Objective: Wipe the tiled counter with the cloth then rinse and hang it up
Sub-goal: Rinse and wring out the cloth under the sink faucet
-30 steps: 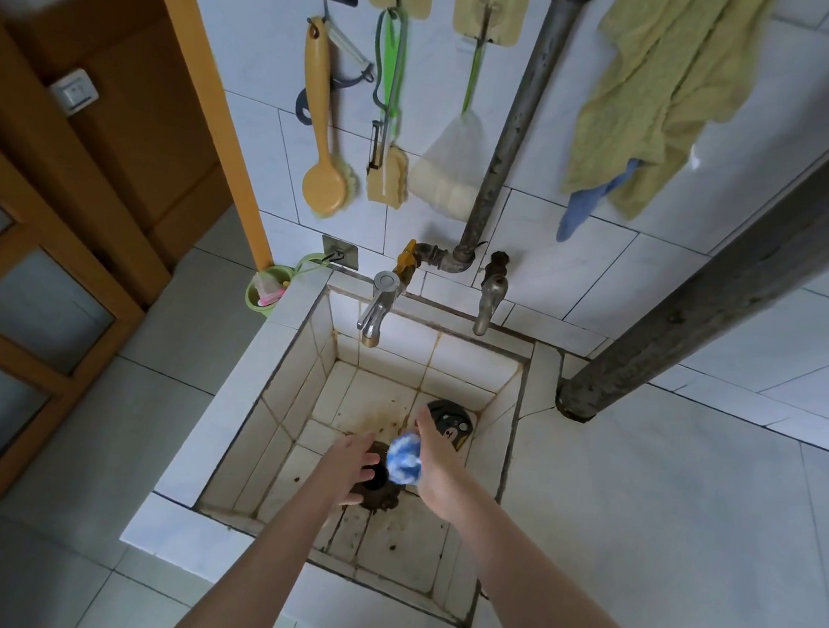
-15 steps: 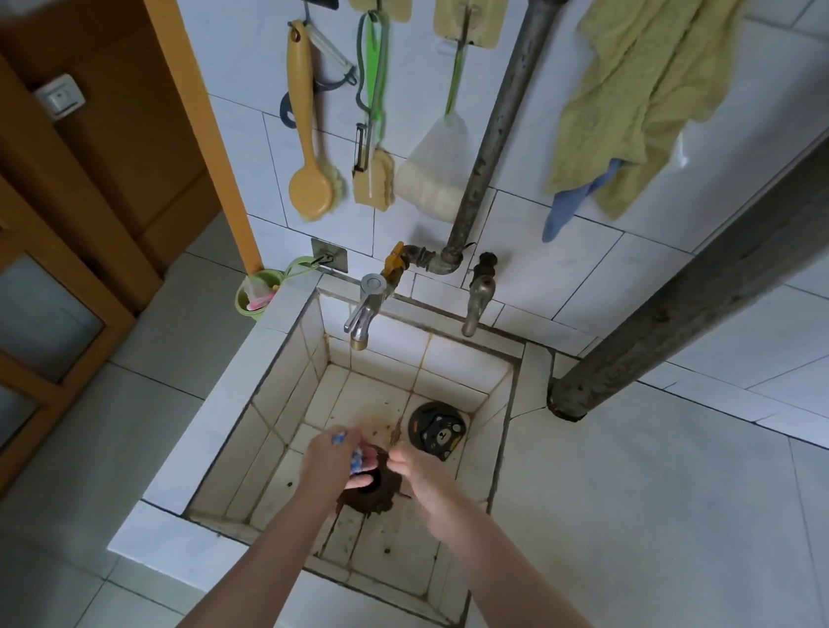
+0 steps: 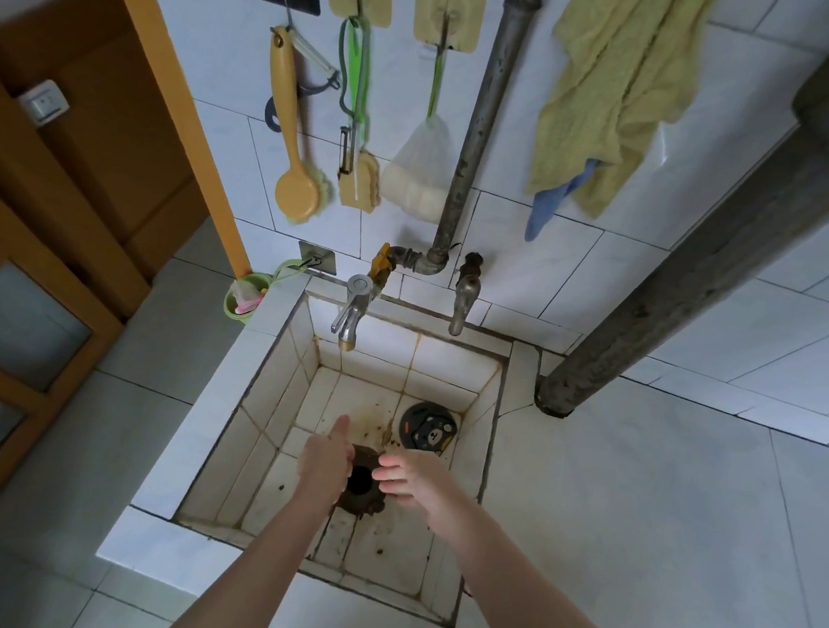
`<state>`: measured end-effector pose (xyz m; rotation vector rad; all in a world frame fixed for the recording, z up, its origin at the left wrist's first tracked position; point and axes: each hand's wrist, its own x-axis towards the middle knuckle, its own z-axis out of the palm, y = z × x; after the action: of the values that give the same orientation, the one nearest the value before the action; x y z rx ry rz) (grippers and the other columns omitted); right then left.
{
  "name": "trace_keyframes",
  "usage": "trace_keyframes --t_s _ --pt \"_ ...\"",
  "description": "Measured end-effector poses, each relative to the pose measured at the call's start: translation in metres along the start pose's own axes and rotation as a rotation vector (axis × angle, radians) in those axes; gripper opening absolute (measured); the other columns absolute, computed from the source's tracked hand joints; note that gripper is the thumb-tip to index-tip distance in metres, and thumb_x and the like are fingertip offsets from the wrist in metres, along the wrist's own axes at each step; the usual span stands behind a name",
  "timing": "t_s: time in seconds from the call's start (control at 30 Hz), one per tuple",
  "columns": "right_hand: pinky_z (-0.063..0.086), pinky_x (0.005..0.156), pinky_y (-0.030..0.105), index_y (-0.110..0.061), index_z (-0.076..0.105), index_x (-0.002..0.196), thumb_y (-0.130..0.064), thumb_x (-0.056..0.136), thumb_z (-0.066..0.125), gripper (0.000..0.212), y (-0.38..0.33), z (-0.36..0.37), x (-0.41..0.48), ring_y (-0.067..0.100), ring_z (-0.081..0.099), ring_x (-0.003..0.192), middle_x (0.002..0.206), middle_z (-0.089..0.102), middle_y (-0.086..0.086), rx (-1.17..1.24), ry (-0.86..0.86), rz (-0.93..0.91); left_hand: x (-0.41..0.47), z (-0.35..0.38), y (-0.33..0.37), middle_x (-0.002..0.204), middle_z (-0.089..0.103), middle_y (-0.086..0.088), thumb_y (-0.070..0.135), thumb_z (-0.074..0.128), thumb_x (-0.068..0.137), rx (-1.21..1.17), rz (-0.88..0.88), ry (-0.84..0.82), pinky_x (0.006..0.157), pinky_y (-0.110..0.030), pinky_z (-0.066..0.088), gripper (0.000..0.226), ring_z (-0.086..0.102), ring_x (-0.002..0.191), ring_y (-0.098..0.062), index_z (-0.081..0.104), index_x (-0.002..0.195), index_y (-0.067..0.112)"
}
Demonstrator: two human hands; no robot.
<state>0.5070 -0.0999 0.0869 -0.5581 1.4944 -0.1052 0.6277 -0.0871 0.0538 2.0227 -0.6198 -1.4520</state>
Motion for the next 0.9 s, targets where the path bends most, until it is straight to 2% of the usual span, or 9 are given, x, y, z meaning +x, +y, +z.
trace_keyframes --t_s 0.17,0.33,0.4,0.47,0.53,0.63,0.73,0.83,0.9 --pt "0.047 0.099 0.040 -0.007 0.050 0.131 -0.018 0.100 0.042 0.034 0.002 0.009 -0.008 0.022 0.059 0.114 0.127 0.061 0.008 -0.009 -0.005 -0.088 -0.004 -0.003 0.002 0.053 0.042 -0.003 0.046 0.038 0.097 -0.061 -0.005 0.025 0.047 -0.025 0.029 0.051 0.036 0.047 -0.016 0.044 0.059 0.012" --pt "0.055 0.085 0.040 -0.010 0.048 0.130 -0.031 0.092 0.058 0.044 0.007 0.015 -0.010 0.025 0.063 0.105 0.122 0.062 0.011 0.060 -0.058 -0.176 -0.015 -0.001 0.009 0.045 0.047 0.001 0.050 0.031 0.096 0.010 0.072 -0.163 0.055 -0.025 0.039 0.058 0.043 0.042 -0.012 0.049 0.058 0.010" --pt "0.055 0.087 0.041 -0.011 0.046 0.134 -0.024 0.090 0.062 0.049 0.006 0.014 -0.013 0.029 0.061 0.109 0.126 0.059 0.016 0.062 -0.037 -0.206 -0.018 0.000 0.012 0.073 0.063 -0.009 0.035 0.039 0.099 -0.075 0.033 -0.259 0.073 -0.035 0.049 0.037 0.060 0.065 -0.016 0.059 0.083 0.008" --pt "0.054 0.088 0.041 -0.007 0.047 0.131 -0.011 0.089 0.062 0.045 0.004 0.010 -0.015 0.031 0.060 0.112 0.127 0.057 0.020 0.056 0.041 -0.217 -0.024 -0.002 0.014 0.106 0.061 -0.014 0.020 0.046 0.097 -0.118 0.033 -0.357 0.090 -0.038 0.049 0.016 0.061 0.097 -0.024 0.055 0.107 0.012" --pt "0.054 0.087 0.041 -0.002 0.052 0.124 -0.006 0.088 0.062 0.037 0.002 0.005 -0.015 0.033 0.060 0.111 0.126 0.057 0.021 0.094 0.114 -0.212 -0.023 -0.004 0.015 0.120 0.057 -0.011 0.014 0.056 0.091 -0.027 0.109 -0.372 0.093 -0.042 0.051 0.031 0.058 0.108 -0.028 0.053 0.122 0.014" --pt "0.055 0.085 0.041 -0.002 0.058 0.113 -0.014 0.090 0.061 0.027 0.004 -0.006 -0.012 0.032 0.063 0.106 0.119 0.062 0.020 0.074 0.212 -0.282 -0.023 -0.013 0.019 0.116 0.061 -0.011 0.011 0.065 0.085 0.059 0.202 -0.275 0.077 -0.031 0.058 0.033 0.064 0.098 -0.024 0.061 0.117 0.014" --pt "0.057 0.078 0.034 -0.001 0.059 0.112 -0.016 0.092 0.058 0.025 0.005 -0.016 -0.013 0.028 0.063 0.104 0.114 0.062 0.017 -0.023 0.281 -0.384 -0.023 -0.018 0.020 0.107 0.064 -0.010 0.014 0.064 0.087 0.094 0.256 -0.262 0.057 -0.014 0.051 0.030 0.065 0.079 -0.012 0.060 0.116 0.018" --pt "0.058 0.077 0.033 -0.005 0.058 0.109 -0.009 0.093 0.053 0.017 0.002 -0.022 -0.014 0.026 0.060 0.105 0.113 0.057 0.012 -0.044 0.266 -0.472 -0.026 -0.014 0.025 0.092 0.062 -0.006 0.023 0.059 0.091 0.166 0.315 -0.268 0.047 -0.011 0.041 0.023 0.057 0.066 -0.008 0.060 0.113 0.017" --pt "0.056 0.075 0.027 -0.005 0.056 0.108 -0.004 0.093 0.050 0.016 -0.004 -0.022 -0.020 0.025 0.059 0.103 0.118 0.056 0.015 -0.002 0.210 -0.459 -0.024 -0.010 0.031 0.076 0.059 -0.005 0.026 0.056 0.092 0.155 0.272 -0.248 0.043 -0.011 0.036 0.024 0.051 0.055 -0.009 0.061 0.110 0.010"
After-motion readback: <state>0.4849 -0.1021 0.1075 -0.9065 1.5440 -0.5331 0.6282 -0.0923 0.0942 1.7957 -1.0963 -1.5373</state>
